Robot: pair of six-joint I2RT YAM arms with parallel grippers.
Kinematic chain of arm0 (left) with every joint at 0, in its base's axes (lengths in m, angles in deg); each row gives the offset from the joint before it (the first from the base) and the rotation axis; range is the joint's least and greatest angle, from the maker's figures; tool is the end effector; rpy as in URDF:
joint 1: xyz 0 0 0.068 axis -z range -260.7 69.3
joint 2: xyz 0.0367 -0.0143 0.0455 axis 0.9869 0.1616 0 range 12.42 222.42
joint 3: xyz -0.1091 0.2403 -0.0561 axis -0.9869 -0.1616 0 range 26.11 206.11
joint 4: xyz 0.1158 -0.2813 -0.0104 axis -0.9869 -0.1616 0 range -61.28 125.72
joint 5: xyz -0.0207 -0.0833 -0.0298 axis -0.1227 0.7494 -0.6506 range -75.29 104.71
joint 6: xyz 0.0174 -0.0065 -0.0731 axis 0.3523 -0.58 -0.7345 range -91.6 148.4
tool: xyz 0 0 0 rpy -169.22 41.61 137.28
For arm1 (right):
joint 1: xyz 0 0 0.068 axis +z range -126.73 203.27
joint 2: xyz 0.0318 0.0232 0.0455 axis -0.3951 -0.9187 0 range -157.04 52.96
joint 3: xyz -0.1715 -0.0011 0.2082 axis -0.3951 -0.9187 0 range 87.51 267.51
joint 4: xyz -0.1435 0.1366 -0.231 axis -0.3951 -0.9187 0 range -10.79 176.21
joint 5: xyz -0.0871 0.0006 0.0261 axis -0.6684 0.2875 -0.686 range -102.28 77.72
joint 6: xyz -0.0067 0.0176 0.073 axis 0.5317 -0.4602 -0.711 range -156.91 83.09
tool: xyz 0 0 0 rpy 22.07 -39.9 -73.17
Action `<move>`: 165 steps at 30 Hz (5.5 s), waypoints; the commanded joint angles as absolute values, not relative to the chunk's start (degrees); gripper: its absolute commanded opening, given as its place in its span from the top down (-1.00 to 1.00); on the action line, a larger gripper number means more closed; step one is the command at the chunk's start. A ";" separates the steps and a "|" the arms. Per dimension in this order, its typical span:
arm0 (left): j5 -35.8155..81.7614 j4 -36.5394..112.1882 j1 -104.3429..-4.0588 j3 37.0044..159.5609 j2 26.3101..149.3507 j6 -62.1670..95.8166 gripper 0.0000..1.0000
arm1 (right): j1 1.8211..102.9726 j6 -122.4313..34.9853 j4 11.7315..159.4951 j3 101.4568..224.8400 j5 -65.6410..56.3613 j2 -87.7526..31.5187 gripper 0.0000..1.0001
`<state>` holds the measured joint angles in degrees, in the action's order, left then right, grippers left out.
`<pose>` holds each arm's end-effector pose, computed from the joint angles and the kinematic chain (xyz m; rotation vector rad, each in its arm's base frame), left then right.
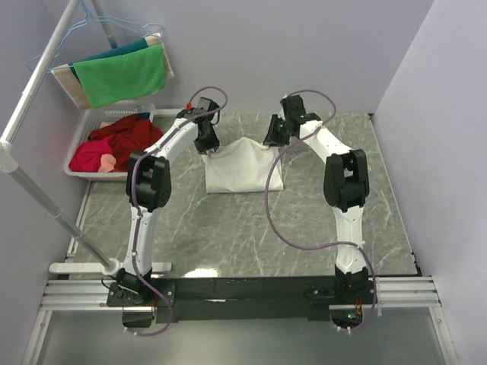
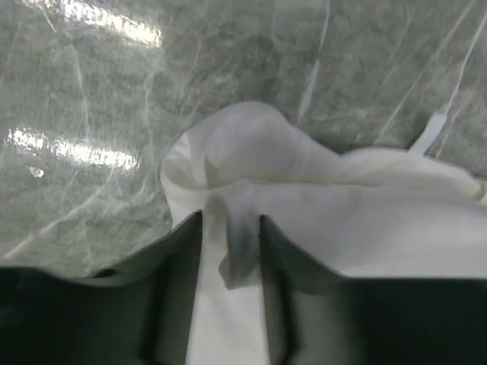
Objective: Fold and stack the t-shirts
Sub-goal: Fold the tshirt
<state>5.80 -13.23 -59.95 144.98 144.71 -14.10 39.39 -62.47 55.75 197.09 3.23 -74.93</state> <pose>0.5228 -0.1876 0.1763 -0.5493 2.5894 -0.1656 0.5369 0.1729 0.1832 0.0777 2.4874 0.6488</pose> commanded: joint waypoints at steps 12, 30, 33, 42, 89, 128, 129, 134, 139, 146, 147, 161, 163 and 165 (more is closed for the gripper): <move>2.31 3.19 -65.67 146.37 138.65 -5.52 -0.47 | 34.34 -67.06 66.35 204.85 6.89 -75.36 0.12; 13.57 -4.88 -59.43 131.59 129.49 -3.59 0.73 | 40.14 -63.19 59.93 188.76 2.13 -65.77 0.17; 13.92 -5.14 -58.55 131.31 131.41 -4.72 0.98 | 40.93 -63.19 58.88 189.82 2.31 -67.44 0.19; 13.84 -7.16 -57.85 139.73 140.64 -5.87 0.99 | 41.02 -64.94 59.06 194.82 0.81 -74.37 0.48; -1.46 2.24 -63.74 144.50 139.69 -5.35 0.15 | 40.40 -65.65 54.66 201.06 -5.25 -74.48 0.58; 12.69 -4.27 -62.68 109.17 127.91 -4.20 0.33 | 43.84 -66.53 56.50 172.50 -0.68 -67.01 0.49; 12.43 -4.27 -62.60 108.65 127.91 -4.46 0.34 | 43.75 -66.35 56.24 172.59 -1.20 -67.01 0.49; 9.18 -4.71 -61.72 106.89 128.79 -4.55 0.38 | 43.66 -66.97 55.45 172.33 -2.70 -67.18 0.52; -0.22 -7.60 -59.87 106.88 130.02 -5.69 0.39 | 43.57 -67.67 54.31 171.45 -7.17 -66.31 0.54; -6.91 -11.12 -59.61 107.67 126.86 -8.33 0.38 | 42.52 -68.11 52.37 171.89 -11.05 -63.14 0.54; -7.08 -11.21 -59.61 107.94 124.94 -8.42 0.36 | 42.43 -67.67 52.37 171.98 -10.62 -62.01 0.54; -3.92 -9.72 -60.31 112.51 113.15 -6.40 0.14 | 38.12 -63.45 61.77 170.57 1.59 -57.07 -0.50; -2.43 -8.93 -60.83 111.90 112.36 -6.40 0.14 | 37.86 -63.01 64.40 170.31 4.14 -58.30 -0.50; -1.03 -8.23 -61.80 110.76 111.40 -6.58 0.12 | 37.51 -63.62 66.94 170.22 5.73 -59.44 -0.50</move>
<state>-3.00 -8.75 -60.43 111.32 114.00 -7.17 37.99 -64.72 60.89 169.07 -0.14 -57.34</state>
